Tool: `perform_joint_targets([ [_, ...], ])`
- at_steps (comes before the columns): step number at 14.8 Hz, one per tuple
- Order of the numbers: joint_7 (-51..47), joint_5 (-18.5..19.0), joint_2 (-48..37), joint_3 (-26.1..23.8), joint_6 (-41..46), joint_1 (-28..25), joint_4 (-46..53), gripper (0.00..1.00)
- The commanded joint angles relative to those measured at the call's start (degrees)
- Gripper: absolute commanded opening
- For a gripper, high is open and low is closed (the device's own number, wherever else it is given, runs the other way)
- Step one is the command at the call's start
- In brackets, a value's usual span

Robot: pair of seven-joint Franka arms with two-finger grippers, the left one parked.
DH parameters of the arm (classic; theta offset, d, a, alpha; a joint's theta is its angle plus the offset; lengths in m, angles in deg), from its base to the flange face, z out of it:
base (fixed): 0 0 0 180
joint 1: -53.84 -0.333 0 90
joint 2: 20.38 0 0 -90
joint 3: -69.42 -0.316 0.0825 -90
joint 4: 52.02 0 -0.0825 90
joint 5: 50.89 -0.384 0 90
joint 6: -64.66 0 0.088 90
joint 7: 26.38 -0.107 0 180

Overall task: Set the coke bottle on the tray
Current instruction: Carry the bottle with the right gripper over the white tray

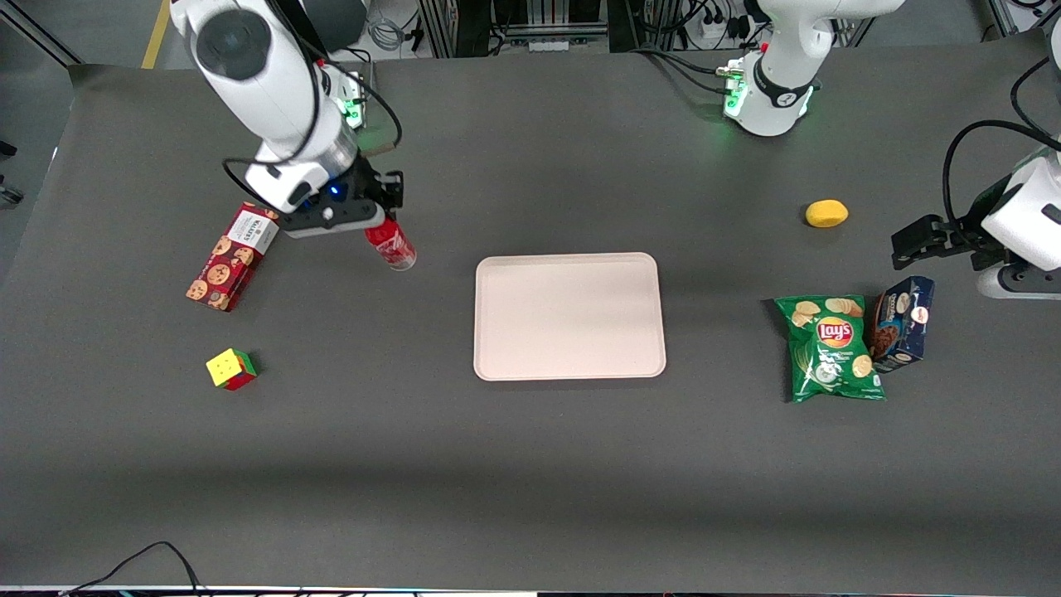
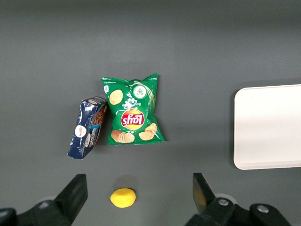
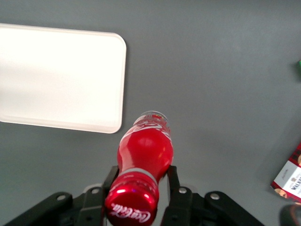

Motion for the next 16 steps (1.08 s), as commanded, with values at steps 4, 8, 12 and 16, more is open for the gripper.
perform_joint_targets([
  [4, -4.8, 0.0, 5.7, -1.1, 5.8, -1.1, 13.0, 0.0],
  [8, -13.1, 0.6, 13.2, -2.9, 5.0, -5.1, 20.3, 0.0],
  [12, -14.3, 5.3, 21.7, -6.1, -3.9, -5.3, 20.9, 0.0],
  [16, -14.3, 9.9, 29.1, -6.5, -10.7, -5.4, 20.9, 0.0],
])
